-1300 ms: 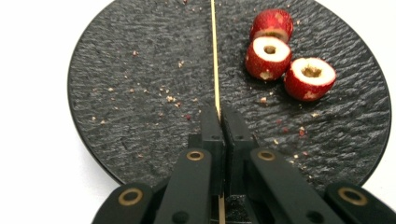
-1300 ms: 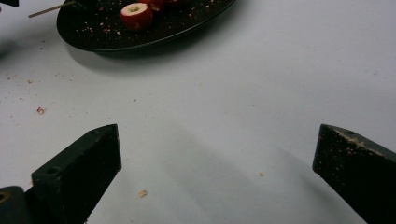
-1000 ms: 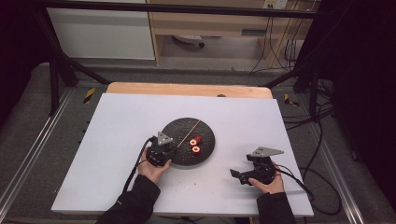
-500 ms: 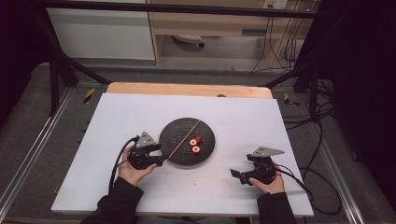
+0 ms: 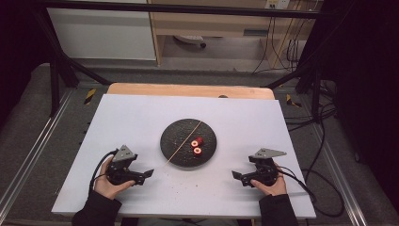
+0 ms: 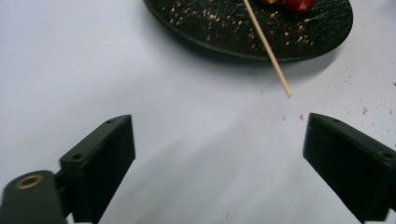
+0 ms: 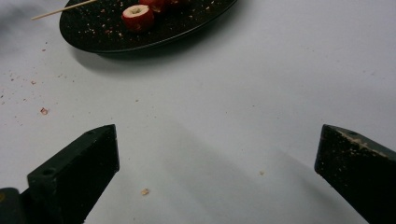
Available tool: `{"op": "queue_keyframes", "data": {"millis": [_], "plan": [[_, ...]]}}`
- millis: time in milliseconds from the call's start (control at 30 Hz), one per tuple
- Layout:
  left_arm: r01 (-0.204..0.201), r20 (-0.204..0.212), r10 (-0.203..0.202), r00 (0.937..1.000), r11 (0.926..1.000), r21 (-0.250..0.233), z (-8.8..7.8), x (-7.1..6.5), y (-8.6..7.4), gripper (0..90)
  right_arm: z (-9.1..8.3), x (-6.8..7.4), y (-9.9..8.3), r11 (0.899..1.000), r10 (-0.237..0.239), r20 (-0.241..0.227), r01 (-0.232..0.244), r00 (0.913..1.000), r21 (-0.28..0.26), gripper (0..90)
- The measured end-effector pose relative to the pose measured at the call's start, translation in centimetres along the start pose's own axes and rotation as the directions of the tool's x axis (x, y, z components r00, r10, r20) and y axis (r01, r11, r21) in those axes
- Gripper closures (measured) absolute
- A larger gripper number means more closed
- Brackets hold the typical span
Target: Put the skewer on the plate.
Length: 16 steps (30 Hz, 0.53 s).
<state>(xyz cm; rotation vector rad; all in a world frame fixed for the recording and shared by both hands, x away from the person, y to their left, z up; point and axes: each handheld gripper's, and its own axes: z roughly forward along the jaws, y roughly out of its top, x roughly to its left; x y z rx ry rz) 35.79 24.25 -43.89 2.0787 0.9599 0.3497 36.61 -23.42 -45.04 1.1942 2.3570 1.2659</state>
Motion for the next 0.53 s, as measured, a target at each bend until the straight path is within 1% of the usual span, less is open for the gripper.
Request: {"op": "queue_keyframes", "data": {"millis": [67, 200, 267, 300, 433, 533], "plan": [[0.007, -0.007, -0.007, 1.0000, 1.0000, 0.000, -0.4, 0.4, -0.8, 5.3, 0.0, 0.0, 0.0, 1.000, -0.007, -0.002, 0.007, 1.0000, -0.003, 0.8], [0.010, -0.023, -0.010, 0.9997, 0.9998, -0.017, -1.3, 1.3, -2.3, 4.3, 0.0, 0.1, -0.1, 1.000, -0.002, -0.011, 0.002, 0.9999, 0.009, 0.6], [0.023, -0.026, -0.024, 0.9994, 0.9992, -0.034, -1.7, 1.7, -2.9, 4.1, 0.1, 0.1, -0.1, 1.000, -0.009, -0.010, 0.009, 0.9999, 0.014, 0.6], [0.033, -0.024, -0.034, 0.9991, 0.9988, -0.035, -1.8, 1.9, -3.1, 4.4, 0.1, 0.1, -0.2, 1.000, -0.016, -0.013, 0.016, 0.9998, 0.016, 0.6], [0.050, -0.023, -0.051, 0.9984, 0.9982, -0.034, -1.9, 2.2, -3.4, 4.5, 0.1, 0.1, -0.2, 1.000, -0.018, -0.022, 0.018, 0.9996, 0.021, 0.6], [0.038, -0.022, -0.039, 0.9990, 0.9985, -0.039, -1.8, 2.1, -3.2, 4.6, 0.2, 0.1, -0.2, 0.999, -0.023, -0.021, 0.024, 0.9995, 0.027, 0.6]]}}
